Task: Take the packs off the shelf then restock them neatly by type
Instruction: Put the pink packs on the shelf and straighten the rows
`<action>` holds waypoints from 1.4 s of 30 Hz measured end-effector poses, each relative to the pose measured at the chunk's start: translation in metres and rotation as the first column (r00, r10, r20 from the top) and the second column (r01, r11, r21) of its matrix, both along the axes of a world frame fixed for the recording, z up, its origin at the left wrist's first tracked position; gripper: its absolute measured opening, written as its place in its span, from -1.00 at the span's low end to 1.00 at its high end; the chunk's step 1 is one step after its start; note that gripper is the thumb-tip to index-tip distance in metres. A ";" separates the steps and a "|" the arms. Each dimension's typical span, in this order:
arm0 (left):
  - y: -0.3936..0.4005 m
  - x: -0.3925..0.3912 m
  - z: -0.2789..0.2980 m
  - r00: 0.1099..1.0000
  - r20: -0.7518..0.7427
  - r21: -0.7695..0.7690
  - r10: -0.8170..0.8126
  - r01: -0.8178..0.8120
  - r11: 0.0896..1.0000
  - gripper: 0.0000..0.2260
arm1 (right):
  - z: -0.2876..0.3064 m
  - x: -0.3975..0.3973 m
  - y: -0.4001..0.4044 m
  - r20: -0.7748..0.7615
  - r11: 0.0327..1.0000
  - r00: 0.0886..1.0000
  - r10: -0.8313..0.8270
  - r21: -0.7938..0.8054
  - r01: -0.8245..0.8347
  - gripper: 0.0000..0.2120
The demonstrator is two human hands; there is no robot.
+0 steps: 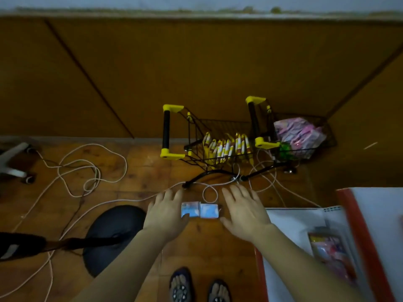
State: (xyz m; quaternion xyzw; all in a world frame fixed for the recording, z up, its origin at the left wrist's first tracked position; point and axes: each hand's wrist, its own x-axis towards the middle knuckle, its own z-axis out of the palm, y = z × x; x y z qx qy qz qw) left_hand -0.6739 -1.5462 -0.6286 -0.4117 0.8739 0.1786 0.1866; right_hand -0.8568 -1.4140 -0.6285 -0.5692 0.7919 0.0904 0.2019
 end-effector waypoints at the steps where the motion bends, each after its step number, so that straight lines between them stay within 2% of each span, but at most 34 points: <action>1: -0.006 -0.002 -0.030 1.000 0.014 0.014 -0.001 0.001 1.000 -0.40 | -0.029 -0.003 -0.005 0.003 1.000 1.000 -0.003 0.012 0.003 -0.24; 8: -0.022 0.000 -0.262 0.995 0.094 0.065 -0.037 0.031 0.997 -0.31 | -0.261 -0.001 -0.034 0.050 0.993 0.998 -0.025 0.117 0.019 -0.17; 14: -0.033 -0.004 -0.427 0.994 0.101 0.060 -0.050 0.044 0.997 -0.18 | -0.424 0.006 -0.042 0.045 0.993 0.999 -0.027 0.115 0.022 -0.12; 19: -0.044 -0.019 -0.520 0.987 0.109 0.031 -0.120 0.117 0.993 -0.07 | -0.511 0.002 -0.048 0.060 0.990 0.996 -0.062 0.132 0.054 -0.05; 21: -0.045 -0.025 -0.542 0.978 0.129 0.044 -0.164 0.160 0.986 -0.09 | -0.532 0.001 -0.049 0.058 0.989 0.997 -0.058 0.137 0.050 -0.04; 24: -0.045 -0.031 -0.554 0.975 0.103 0.004 -0.196 0.196 0.981 -0.19 | -0.544 -0.001 -0.054 0.070 0.996 0.996 -0.055 0.081 0.049 -0.15; 27: -0.048 -0.030 -0.535 0.974 0.058 0.019 -0.219 0.219 0.976 -0.24 | -0.525 -0.004 -0.052 0.099 0.998 0.993 -0.063 0.036 0.060 -0.25; 31: -0.048 -0.023 -0.453 0.985 -0.012 0.108 -0.171 0.171 0.979 -0.20 | -0.436 -0.007 -0.043 0.107 0.997 0.992 -0.073 -0.018 0.075 -0.27; 36: -0.037 -0.024 -0.271 0.970 -0.041 0.132 -0.242 0.245 0.961 -0.18 | -0.255 -0.007 -0.032 0.092 1.000 0.996 -0.014 -0.026 0.016 -0.28; 42: -0.039 -0.040 -0.032 0.948 -0.066 0.080 -0.312 0.317 0.945 -0.16 | -0.030 -0.020 -0.024 0.048 0.996 0.999 0.014 -0.090 -0.009 -0.25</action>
